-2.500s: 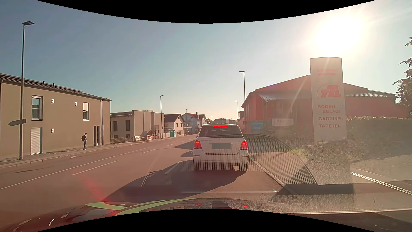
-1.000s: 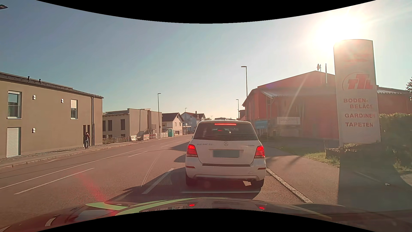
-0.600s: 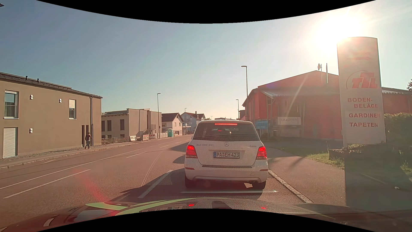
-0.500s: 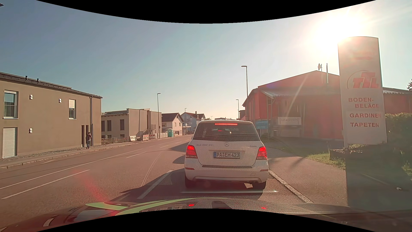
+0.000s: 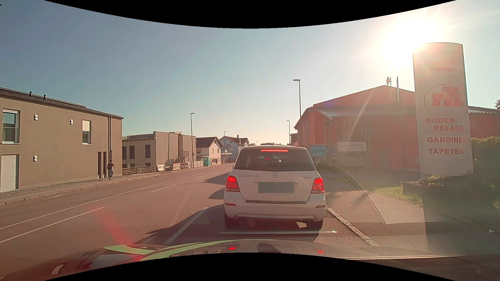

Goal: Follow the waypoints while adhering to traffic rules and regulations

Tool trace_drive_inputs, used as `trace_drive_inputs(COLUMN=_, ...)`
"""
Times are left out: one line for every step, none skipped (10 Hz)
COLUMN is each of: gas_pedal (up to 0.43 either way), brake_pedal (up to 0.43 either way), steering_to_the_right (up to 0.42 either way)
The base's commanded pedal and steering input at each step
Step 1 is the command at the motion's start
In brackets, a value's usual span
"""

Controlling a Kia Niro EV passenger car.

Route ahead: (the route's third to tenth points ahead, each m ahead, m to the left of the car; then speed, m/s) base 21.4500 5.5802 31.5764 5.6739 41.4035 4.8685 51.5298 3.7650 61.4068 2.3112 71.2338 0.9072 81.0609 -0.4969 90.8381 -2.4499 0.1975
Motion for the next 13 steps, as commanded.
trace_drive_inputs(gas_pedal=0.000, brake_pedal=0.226, steering_to_the_right=0.003)
trace_drive_inputs(gas_pedal=0.000, brake_pedal=0.226, steering_to_the_right=0.003)
trace_drive_inputs(gas_pedal=0.000, brake_pedal=0.226, steering_to_the_right=0.003)
trace_drive_inputs(gas_pedal=0.000, brake_pedal=0.226, steering_to_the_right=0.003)
trace_drive_inputs(gas_pedal=0.000, brake_pedal=0.226, steering_to_the_right=0.003)
trace_drive_inputs(gas_pedal=0.000, brake_pedal=0.226, steering_to_the_right=0.003)
trace_drive_inputs(gas_pedal=0.000, brake_pedal=0.226, steering_to_the_right=0.003)
trace_drive_inputs(gas_pedal=0.000, brake_pedal=0.226, steering_to_the_right=0.003)
trace_drive_inputs(gas_pedal=0.000, brake_pedal=0.226, steering_to_the_right=0.003)
trace_drive_inputs(gas_pedal=0.000, brake_pedal=0.226, steering_to_the_right=0.003)
trace_drive_inputs(gas_pedal=0.000, brake_pedal=0.226, steering_to_the_right=0.003)
trace_drive_inputs(gas_pedal=0.000, brake_pedal=0.226, steering_to_the_right=0.003)
trace_drive_inputs(gas_pedal=0.000, brake_pedal=0.226, steering_to_the_right=0.003)
